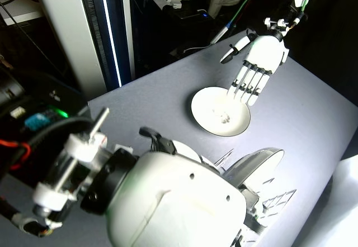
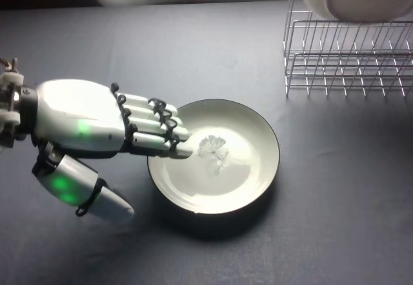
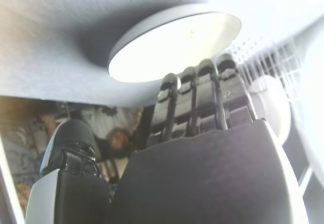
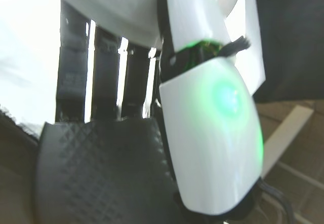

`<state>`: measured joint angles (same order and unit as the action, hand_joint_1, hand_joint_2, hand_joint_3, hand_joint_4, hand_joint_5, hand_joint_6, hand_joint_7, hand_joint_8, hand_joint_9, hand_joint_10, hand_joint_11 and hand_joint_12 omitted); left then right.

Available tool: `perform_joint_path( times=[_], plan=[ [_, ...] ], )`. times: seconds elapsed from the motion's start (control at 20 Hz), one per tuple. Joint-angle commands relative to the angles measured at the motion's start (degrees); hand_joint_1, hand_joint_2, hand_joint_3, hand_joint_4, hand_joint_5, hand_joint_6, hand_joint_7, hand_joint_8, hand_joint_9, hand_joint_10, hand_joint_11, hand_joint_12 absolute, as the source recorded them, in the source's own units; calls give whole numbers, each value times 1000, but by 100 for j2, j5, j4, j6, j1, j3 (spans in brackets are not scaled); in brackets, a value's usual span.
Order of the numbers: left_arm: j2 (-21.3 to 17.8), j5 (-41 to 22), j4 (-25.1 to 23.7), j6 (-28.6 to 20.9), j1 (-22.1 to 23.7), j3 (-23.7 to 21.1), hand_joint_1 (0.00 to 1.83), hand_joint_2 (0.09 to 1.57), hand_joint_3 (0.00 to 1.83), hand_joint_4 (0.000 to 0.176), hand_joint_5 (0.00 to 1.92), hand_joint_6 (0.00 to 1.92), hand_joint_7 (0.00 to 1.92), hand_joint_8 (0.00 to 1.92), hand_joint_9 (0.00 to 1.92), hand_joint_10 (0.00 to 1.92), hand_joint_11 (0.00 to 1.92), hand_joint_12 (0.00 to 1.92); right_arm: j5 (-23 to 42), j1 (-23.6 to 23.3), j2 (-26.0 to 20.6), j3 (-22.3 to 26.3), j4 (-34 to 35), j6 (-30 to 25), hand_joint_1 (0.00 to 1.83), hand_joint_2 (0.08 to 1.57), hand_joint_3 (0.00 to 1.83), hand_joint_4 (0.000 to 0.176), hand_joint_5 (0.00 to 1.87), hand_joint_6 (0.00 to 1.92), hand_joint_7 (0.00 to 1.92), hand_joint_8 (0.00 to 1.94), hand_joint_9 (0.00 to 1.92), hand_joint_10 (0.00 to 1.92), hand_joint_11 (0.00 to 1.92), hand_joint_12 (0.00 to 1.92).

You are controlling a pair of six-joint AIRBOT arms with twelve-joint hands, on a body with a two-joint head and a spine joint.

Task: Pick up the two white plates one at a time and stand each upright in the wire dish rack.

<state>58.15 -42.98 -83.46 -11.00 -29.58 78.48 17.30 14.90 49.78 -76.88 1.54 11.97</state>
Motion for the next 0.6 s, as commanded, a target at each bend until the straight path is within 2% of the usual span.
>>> perform_joint_path(
  times=[0.0, 0.15, 0.3, 0.5, 0.55],
  plan=[
    [10, -140, 364, -21, 9, -23, 0, 1183, 0, 0, 42, 2, 10, 4, 0, 0, 0, 0, 581, -15, -51, -90, 64, -24, 1392, 1062, 0, 0, 979, 936, 1137, 750, 1033, 938, 858, 984],
    [61, -44, 356, -21, -53, -21, 0, 1176, 0, 0, 37, 2, 13, 4, 0, 0, 0, 0, 670, 173, 17, -289, 37, 15, 1387, 1077, 1, 0, 954, 978, 1090, 834, 1006, 974, 855, 969],
    [98, 18, 353, -13, -85, -19, 0, 1180, 0, 0, 47, 1, 20, 2, 2, 0, 0, 0, 730, 334, 63, -443, -18, 18, 1391, 1062, 0, 0, 986, 942, 1135, 734, 1034, 933, 883, 945],
    [139, 103, 353, 3, -63, -19, 0, 1183, 0, 0, 28, 7, 3, 1, 0, 0, 0, 0, 812, 572, 70, -463, -245, 17, 1388, 1070, 0, 0, 1010, 932, 1089, 815, 1005, 949, 885, 907],
    [170, 157, 353, 16, -65, -15, 0, 1176, 0, 0, 28, 6, 8, 3, 0, 0, 0, 0, 911, 792, 72, -459, -473, 14, 1386, 1076, 1, 0, 982, 977, 1072, 814, 1003, 981, 873, 911]
  ],
)
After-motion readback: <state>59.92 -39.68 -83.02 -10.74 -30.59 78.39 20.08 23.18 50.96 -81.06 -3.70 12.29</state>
